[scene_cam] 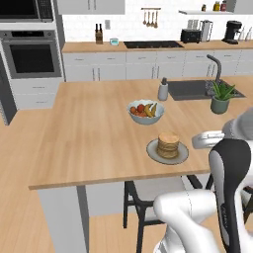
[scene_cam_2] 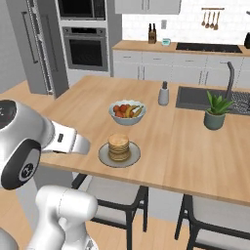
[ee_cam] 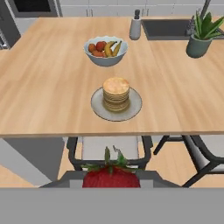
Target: Take the strawberry from the fridge and place it on top of the pancake, located on the dining counter.
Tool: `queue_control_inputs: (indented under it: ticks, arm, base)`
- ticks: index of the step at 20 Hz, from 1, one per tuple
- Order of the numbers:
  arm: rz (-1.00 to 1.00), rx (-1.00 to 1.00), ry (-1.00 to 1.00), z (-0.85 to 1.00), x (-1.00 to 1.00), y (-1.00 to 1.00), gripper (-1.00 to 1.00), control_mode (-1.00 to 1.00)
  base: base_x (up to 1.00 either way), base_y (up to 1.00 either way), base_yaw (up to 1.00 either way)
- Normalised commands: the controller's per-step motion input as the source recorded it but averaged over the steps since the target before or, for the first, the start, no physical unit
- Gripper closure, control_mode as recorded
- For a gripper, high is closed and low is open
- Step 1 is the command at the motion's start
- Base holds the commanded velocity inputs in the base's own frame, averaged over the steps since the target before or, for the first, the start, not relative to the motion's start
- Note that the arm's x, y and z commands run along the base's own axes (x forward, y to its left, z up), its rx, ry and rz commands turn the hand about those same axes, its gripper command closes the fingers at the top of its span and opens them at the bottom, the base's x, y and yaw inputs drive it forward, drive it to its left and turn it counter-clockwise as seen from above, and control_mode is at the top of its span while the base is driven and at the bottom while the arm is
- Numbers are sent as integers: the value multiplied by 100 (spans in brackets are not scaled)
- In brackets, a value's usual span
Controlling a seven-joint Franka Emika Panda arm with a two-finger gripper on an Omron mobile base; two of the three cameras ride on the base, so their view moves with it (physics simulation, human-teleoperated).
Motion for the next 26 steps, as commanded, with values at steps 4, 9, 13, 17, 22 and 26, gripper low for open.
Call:
queue_control_inputs:
  ticks: [4,9,13,17,22,26]
  arm:
    - [4,0,5,-21,99,-10,100,-100]
    - [2,0,5,-34,89,-9,100,-100]
    - [0,0,1,-48,70,-3,100,-100]
    - [0,0,3,-46,74,-3,100,-100]
    - [0,0,3,-34,74,-17,100,-100]
    - [0,0,5,-20,76,-17,100,-100]
  base:
    - [0,0,0]
    - [0,0,0]
    - [0,0,0]
    - [0,0,0]
    - [0,0,0]
    - [0,0,0]
